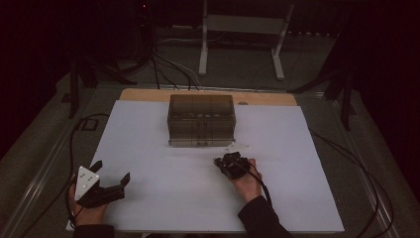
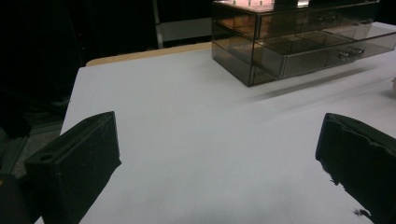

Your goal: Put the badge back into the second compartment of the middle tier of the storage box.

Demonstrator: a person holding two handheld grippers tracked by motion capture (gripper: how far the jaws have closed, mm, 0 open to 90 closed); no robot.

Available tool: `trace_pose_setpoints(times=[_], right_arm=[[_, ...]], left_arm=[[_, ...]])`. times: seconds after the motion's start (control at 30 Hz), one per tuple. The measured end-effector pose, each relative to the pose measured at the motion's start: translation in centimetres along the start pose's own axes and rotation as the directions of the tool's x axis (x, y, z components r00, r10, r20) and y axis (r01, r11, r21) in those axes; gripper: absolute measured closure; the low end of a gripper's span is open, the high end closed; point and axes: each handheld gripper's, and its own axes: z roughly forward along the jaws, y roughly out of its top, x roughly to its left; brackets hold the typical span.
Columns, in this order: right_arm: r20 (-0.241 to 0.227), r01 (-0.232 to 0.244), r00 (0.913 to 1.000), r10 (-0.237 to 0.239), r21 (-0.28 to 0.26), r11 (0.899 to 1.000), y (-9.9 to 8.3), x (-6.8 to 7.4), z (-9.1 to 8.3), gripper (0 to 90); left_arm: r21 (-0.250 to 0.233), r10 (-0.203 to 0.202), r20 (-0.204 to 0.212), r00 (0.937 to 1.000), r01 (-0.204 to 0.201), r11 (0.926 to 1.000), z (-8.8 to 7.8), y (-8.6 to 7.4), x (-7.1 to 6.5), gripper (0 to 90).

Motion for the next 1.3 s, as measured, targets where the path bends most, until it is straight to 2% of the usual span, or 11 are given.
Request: trace_pose_setpoints(times=[0.33,1.3], right_arm=[[-0.002,-0.001,1.0,0.001,-0.006,1.0,0.2,0.0,-0.4,88.0],[0.006,0.02,0.9998,-0.02,-0.043,0.999,2.4,0.6,-2.0,88.0]], left_arm=[[0.014,-0.008,-0.003,1.0,0.009,0.9999,0.0,0.1,0.0,0.5],[0.023,-0.012,-0.018,0.9998,0.012,0.9997,-0.1,0.1,0.1,0.5]])
